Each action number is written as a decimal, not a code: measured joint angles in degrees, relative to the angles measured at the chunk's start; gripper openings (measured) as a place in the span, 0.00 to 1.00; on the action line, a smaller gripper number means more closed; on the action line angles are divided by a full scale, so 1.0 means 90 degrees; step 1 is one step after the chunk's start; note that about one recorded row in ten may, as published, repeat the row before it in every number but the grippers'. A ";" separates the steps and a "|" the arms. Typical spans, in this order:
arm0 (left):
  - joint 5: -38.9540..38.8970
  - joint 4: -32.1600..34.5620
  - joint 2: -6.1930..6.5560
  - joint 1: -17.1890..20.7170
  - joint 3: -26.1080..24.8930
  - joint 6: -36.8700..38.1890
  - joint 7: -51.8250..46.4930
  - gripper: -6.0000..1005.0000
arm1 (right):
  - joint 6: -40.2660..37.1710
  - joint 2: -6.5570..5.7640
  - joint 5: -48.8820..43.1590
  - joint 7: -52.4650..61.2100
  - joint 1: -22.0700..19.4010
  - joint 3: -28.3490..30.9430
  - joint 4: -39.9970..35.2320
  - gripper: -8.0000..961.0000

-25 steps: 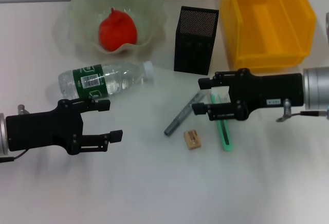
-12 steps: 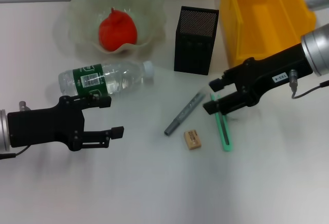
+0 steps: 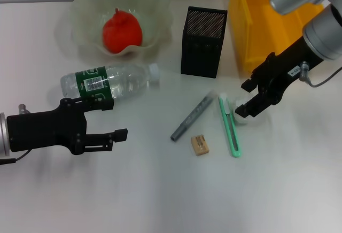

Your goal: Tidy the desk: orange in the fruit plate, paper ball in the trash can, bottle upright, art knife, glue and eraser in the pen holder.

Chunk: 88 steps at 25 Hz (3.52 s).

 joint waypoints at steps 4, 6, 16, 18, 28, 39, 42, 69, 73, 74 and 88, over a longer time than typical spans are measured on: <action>-0.0021 -0.0008 -0.0004 0.0000 -0.0028 -0.0016 -0.0014 0.84 | 0.0163 0.0024 -0.0272 0.0009 0.0139 -0.0127 0.0026 0.60; -0.0021 -0.0010 -0.0006 0.0000 -0.0053 -0.0017 -0.0018 0.84 | 0.0325 0.0028 -0.0313 0.0011 0.0132 -0.0280 0.0039 0.60; -0.0016 -0.0015 -0.0065 -0.0010 -0.0147 -0.0019 -0.0032 0.84 | 0.0812 0.0033 -0.0384 -0.0039 0.0086 -0.0681 0.0302 0.60; -0.0021 -0.0014 -0.0067 -0.0013 -0.0147 -0.0019 -0.0035 0.84 | 0.0885 0.0034 -0.0383 -0.0046 0.0081 -0.0743 0.0374 0.60; -0.0002 -0.0014 -0.0089 -0.0017 -0.0147 -0.0042 -0.0096 0.84 | 0.1308 0.0042 -0.0369 -0.0123 0.0084 -0.0976 0.0772 0.59; 0.0010 -0.0014 -0.0102 -0.0016 -0.0146 -0.0066 -0.0097 0.84 | 0.1517 0.0050 -0.0325 -0.0203 0.0097 -0.1035 0.0998 0.59; 0.0011 -0.0014 -0.0102 -0.0016 -0.0147 -0.0067 -0.0097 0.84 | 0.1518 0.0051 -0.0325 -0.0204 0.0097 -0.1039 0.0998 0.59; 0.0009 -0.0014 -0.0122 -0.0054 -0.0146 -0.0067 -0.0096 0.84 | 0.1450 0.0053 -0.0364 -0.0162 0.0121 -0.1040 0.1008 0.57; 0.0010 -0.0014 -0.0122 -0.0056 -0.0146 -0.0067 -0.0097 0.84 | 0.1442 0.0053 -0.0366 -0.0160 0.0118 -0.1040 0.1008 0.57; 0.0010 -0.0014 -0.0122 -0.0056 -0.0146 -0.0067 -0.0096 0.84 | 0.1440 0.0053 -0.0365 -0.0160 0.0118 -0.1040 0.1008 0.57; 0.0009 -0.0014 -0.0137 -0.0056 -0.0146 -0.0067 -0.0096 0.84 | 0.0230 0.0048 -0.0335 0.0624 -0.0156 -0.0837 -0.1163 0.57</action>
